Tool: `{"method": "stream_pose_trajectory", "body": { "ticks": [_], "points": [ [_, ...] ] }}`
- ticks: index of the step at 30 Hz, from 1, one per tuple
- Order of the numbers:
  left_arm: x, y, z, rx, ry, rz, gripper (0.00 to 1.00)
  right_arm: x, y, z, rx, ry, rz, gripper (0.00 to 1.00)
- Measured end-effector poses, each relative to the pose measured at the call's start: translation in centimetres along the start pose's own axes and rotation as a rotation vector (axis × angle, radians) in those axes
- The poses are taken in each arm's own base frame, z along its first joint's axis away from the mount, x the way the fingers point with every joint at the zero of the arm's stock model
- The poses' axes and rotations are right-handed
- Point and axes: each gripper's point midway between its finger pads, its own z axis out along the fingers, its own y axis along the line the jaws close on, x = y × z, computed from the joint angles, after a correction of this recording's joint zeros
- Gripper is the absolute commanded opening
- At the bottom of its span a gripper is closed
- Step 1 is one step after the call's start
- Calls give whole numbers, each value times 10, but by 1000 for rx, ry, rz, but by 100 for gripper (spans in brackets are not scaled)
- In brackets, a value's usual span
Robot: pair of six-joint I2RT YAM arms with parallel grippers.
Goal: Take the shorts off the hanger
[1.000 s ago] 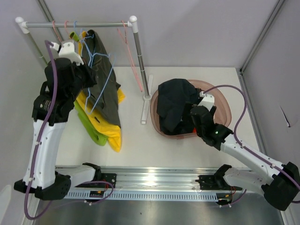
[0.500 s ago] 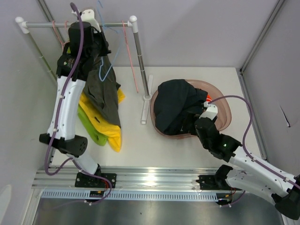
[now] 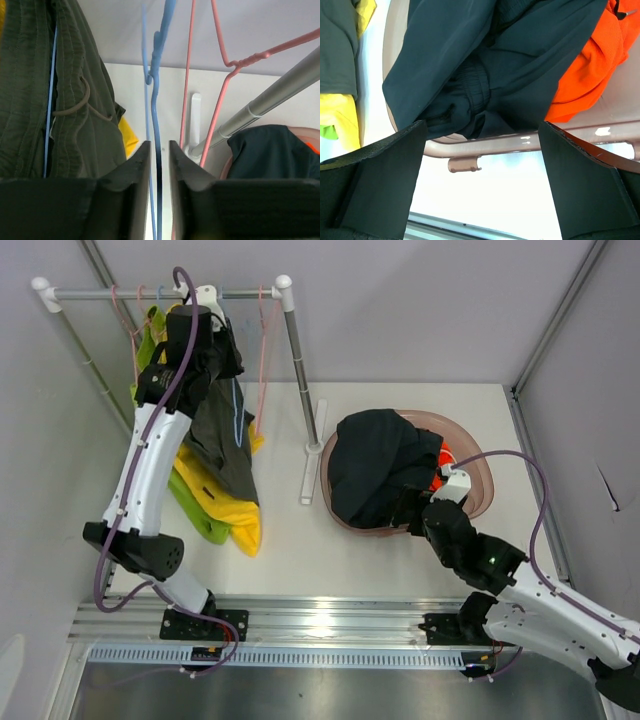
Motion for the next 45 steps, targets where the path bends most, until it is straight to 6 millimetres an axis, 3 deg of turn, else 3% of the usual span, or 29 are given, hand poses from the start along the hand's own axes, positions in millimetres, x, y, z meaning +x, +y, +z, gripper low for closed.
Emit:
{"method": "stream_pose_trajectory", "body": {
  "ticks": [1,4,9,14,19,23,27,34,45],
  "points": [
    [1,1,-2,0,2,1,60,1,-1,-1,3,1,0,100],
    [-2,2,-9,1,-10,1,88,3,0,-3,1,6,-4,99],
    [-15,6,-25,-16,-39,6,92,5,3,-9,-14,7,-4,99],
    [-43,17,-59,-44,-120,20,94,11,4,-13,-17,20,-17,99],
    [-64,53,-105,-123,-217,-6,93,14,2,-14,-10,29,-36,99],
    [-61,82,-118,-196,-235,-26,90,15,-1,-16,-1,33,-48,99],
    [-44,98,-96,-235,-189,-37,78,12,-2,-19,-2,32,-56,100],
    [5,122,-37,-273,-36,-46,72,11,-7,-24,9,39,-67,99],
    [6,132,1,-277,-20,-66,69,9,-14,-28,23,33,-71,99]
  ]
}}
